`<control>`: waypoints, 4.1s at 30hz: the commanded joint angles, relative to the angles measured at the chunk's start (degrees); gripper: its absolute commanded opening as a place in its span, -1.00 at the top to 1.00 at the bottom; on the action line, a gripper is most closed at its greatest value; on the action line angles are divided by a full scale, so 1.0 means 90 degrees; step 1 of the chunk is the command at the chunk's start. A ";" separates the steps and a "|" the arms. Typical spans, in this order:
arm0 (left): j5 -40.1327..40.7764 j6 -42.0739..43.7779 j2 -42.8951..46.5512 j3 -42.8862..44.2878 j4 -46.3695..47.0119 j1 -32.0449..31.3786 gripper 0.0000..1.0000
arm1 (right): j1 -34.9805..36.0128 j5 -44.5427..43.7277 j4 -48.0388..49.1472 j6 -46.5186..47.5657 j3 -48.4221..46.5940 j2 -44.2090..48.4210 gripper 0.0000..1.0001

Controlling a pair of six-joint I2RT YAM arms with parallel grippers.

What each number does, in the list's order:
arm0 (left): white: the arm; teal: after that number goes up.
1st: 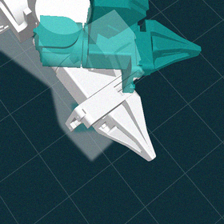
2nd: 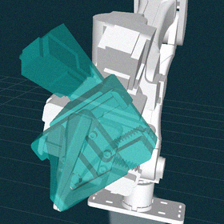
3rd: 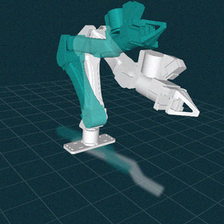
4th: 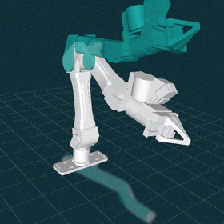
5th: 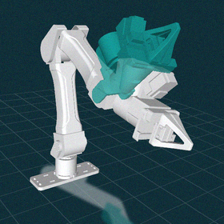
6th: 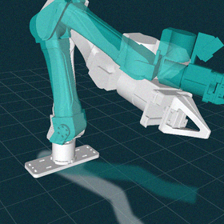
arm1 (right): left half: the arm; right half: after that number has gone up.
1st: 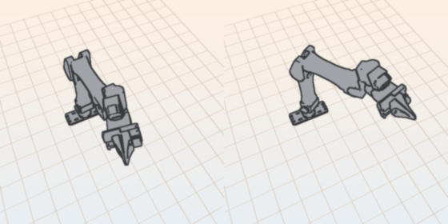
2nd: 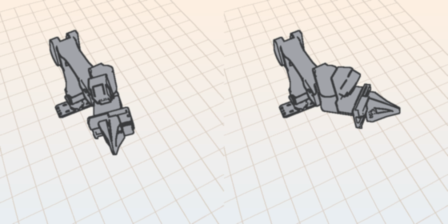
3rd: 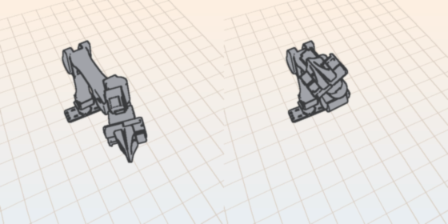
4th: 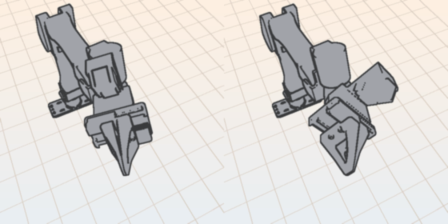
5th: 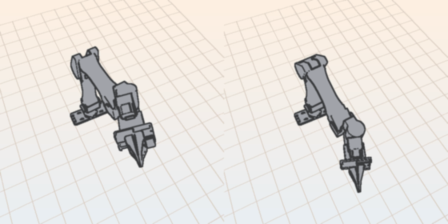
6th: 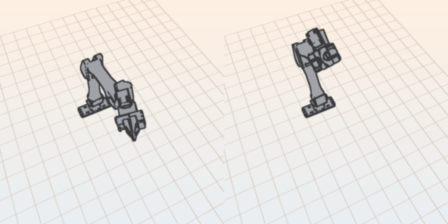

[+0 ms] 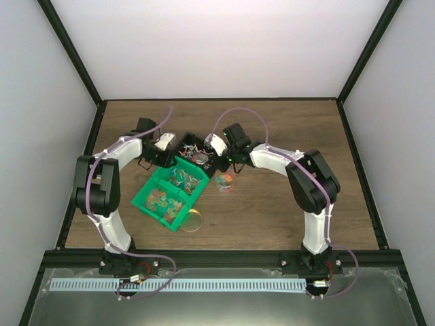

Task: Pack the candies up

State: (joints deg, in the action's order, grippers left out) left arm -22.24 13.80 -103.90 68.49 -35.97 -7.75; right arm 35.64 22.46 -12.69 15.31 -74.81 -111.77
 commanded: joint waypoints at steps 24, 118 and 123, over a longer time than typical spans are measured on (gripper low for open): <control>-0.0021 0.0039 -0.0160 0.0515 -0.0007 0.0080 0.22 | -0.0459 0.0890 0.2054 -0.0709 0.1250 0.0854 0.99; -0.0234 0.0046 -0.0028 0.0589 0.0100 0.0087 -0.32 | -0.1781 0.0411 -0.3805 0.3524 0.1450 0.3945 0.99; -0.0239 0.0047 -0.0021 0.0537 0.0138 0.0100 -0.32 | -0.1716 0.0279 -0.3941 0.3588 0.1374 0.3864 0.99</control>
State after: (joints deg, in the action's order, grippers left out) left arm -23.46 13.91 -104.86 73.80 -37.47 -7.09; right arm 19.49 25.78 -46.41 46.44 -59.53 -76.60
